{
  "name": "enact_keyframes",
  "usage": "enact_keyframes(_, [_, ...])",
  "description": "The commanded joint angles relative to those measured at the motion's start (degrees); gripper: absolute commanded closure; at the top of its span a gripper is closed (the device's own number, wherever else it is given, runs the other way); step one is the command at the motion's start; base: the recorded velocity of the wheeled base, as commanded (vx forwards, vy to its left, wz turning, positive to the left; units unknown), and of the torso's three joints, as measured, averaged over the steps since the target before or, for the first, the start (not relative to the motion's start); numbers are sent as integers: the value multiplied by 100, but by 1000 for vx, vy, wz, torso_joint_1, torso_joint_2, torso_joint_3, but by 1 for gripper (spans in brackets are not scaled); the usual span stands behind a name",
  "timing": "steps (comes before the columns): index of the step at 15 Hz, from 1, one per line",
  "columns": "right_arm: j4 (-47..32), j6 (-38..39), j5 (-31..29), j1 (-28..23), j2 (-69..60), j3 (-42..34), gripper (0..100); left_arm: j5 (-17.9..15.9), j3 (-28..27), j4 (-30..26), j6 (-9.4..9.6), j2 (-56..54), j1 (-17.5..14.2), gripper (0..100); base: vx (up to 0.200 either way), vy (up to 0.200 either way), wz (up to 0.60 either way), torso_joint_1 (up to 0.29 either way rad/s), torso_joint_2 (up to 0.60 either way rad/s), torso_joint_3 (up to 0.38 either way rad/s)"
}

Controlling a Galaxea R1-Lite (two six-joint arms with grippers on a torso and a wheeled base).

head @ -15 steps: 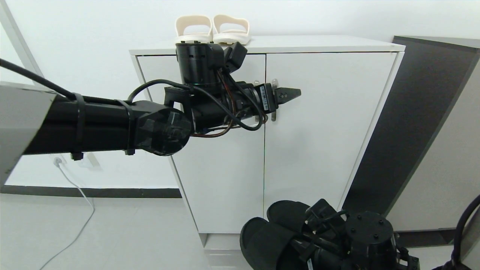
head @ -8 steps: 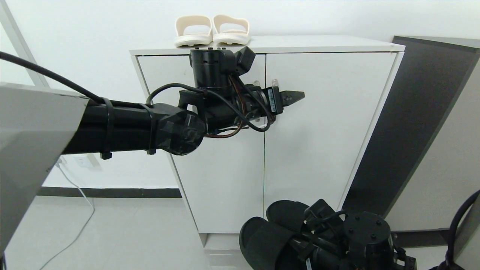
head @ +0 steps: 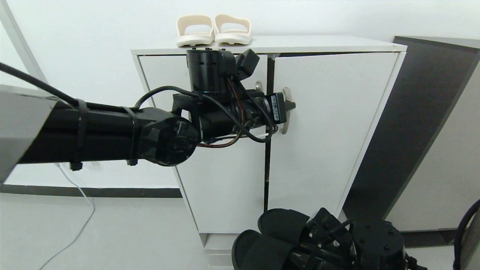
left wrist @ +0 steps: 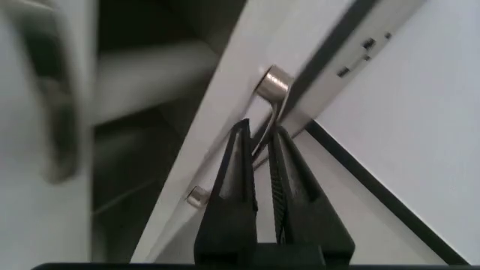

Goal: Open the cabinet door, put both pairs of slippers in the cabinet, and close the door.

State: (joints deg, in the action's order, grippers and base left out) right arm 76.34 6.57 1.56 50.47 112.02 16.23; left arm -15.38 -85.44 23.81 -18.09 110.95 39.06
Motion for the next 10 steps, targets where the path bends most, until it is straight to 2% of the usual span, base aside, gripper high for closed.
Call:
enact_keyframes(1, [250, -24, 178, 130, -49, -313, 100, 0, 318, 45, 25, -442, 172, 100, 0, 0, 0, 0, 0, 0])
enact_keyframes(7, [479, -200, 398, 235, -49, -585, 100, 18, 1188, 89, 227, -1066, 383, 100, 0, 0, 0, 0, 0, 0])
enact_keyframes(8, [487, -200, 398, 244, -49, -585, 100, 18, 1452, 247, 289, -1207, 383, 100, 0, 0, 0, 0, 0, 0])
enact_keyframes(10, [487, -200, 398, 262, -49, -585, 100, 18, 1882, 651, 289, -1427, 374, 100, 0, 0, 0, 0, 0, 0])
